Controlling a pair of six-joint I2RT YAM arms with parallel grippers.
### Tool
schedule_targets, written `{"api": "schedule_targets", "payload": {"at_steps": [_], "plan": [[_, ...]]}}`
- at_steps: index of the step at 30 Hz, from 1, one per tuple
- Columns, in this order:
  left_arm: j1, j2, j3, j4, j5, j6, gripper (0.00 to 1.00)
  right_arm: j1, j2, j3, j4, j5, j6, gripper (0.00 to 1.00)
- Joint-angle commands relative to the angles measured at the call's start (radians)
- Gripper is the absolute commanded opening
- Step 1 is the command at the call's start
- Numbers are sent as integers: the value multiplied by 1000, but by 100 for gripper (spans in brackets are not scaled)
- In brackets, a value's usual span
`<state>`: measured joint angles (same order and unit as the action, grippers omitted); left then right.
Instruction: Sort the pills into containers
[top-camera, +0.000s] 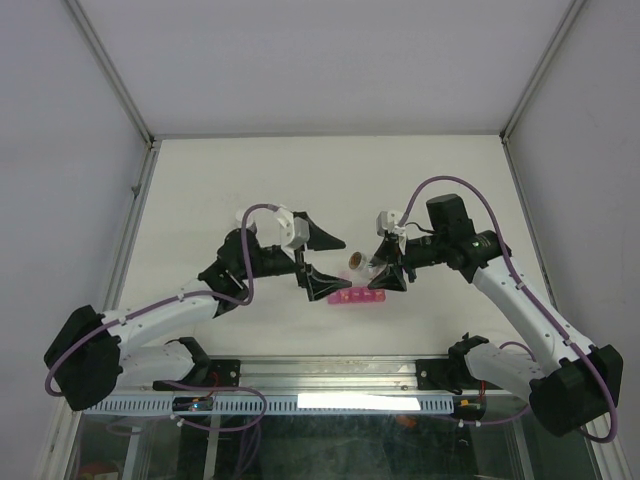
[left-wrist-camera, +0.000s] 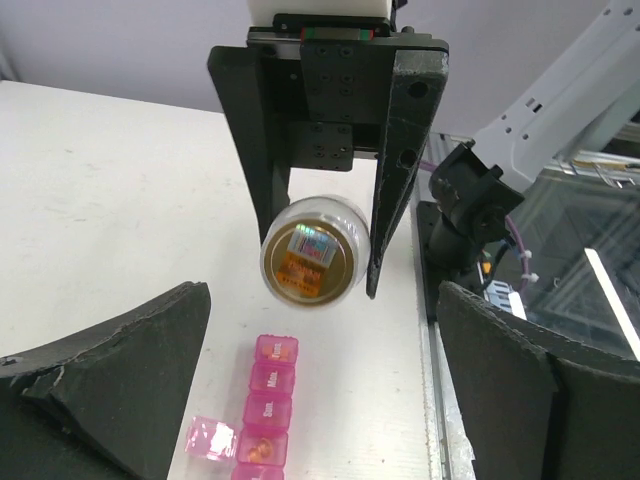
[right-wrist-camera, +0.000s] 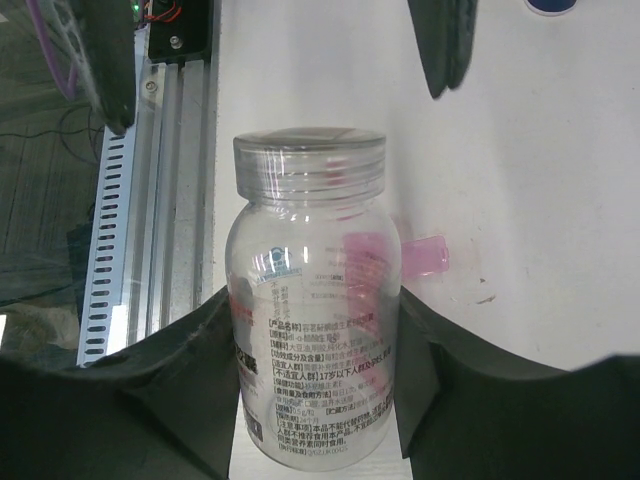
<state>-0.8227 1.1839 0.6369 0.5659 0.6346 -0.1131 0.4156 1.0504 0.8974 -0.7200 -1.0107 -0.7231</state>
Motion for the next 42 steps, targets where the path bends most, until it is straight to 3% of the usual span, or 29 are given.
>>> {"api": "schedule_targets", "payload": {"at_steps": [1,7,10,14,16,19,22,25,35,42], "plan": [[6,-128,-99,153,-127,-98,99,-3,-11,30,45,-17,11,0],[9,-263,-236,225,-332,-381,99,-4,-8,29,47,-16,11,0],[14,-283,-261,282,-348,-497,98,-4,-6,29,46,-15,12,0],[6,-240,-183,162,-345,-611,84,-4,-4,29,45,-15,11,0],[-29,-221,-119,21,-411,-592,78,-3,-6,29,46,-13,12,0],[-156,-199,-15,-192,-640,-496,77,-4,-7,29,48,-11,13,0],[-207,-166,57,-292,-709,-457,69,-4,-5,27,49,-10,13,0],[-222,-133,101,-336,-727,-443,64,-4,-4,28,49,-10,15,0],[-248,-64,171,-339,-672,-436,60,-5,-6,28,50,-7,16,0],[-262,-35,198,-341,-635,-430,46,-5,-7,28,50,-6,17,0]]}}
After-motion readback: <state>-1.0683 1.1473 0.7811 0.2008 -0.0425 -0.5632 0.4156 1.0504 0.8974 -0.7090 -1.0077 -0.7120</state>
